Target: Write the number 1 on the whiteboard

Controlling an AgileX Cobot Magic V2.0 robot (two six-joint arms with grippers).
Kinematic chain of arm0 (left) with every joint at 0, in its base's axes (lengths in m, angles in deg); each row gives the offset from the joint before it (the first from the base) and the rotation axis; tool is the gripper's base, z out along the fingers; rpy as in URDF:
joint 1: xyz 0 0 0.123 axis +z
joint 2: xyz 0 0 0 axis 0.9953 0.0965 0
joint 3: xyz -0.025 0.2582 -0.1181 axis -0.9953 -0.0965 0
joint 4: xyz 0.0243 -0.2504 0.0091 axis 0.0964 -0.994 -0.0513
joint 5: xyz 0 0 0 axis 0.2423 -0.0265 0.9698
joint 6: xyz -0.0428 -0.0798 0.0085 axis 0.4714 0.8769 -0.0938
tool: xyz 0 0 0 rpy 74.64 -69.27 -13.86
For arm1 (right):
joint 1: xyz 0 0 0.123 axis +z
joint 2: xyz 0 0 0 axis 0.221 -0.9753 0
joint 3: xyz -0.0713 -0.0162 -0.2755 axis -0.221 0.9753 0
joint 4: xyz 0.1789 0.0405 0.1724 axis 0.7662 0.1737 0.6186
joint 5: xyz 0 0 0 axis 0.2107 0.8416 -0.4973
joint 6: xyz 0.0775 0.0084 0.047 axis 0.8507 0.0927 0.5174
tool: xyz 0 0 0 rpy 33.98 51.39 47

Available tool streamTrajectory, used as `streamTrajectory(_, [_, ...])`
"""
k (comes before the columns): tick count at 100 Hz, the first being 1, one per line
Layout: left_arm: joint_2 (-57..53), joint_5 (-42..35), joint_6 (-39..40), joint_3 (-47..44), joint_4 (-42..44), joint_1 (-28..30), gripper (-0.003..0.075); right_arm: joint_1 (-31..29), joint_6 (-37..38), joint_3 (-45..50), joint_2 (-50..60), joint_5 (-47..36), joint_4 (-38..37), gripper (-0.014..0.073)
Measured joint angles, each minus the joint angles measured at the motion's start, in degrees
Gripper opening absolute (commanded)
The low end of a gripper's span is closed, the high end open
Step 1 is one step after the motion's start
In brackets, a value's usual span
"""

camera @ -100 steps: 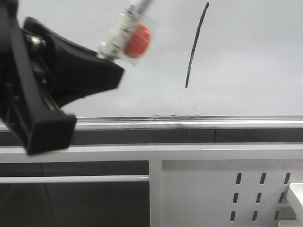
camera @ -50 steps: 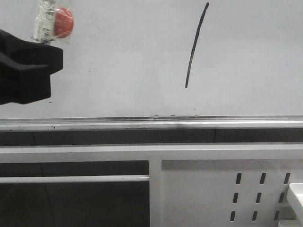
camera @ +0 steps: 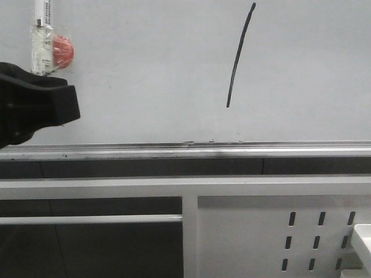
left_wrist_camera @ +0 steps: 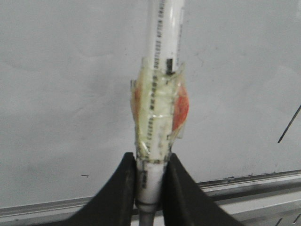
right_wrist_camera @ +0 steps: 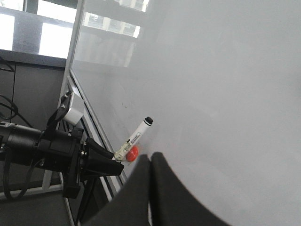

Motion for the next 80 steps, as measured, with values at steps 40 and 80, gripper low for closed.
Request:
streamTrajectory(40, [5.2,0.0,4.8,0.0,-0.1,1.0,-0.0020,0.0,0.0,0.0,0.0,-0.5,-0.2,-0.0069])
streamTrajectory(80, [6.2,-0.1,6.7,0.7,5.3,7.5,-0.0020,0.0,0.0,0.1,0.0,-0.5,-0.2,-0.0069])
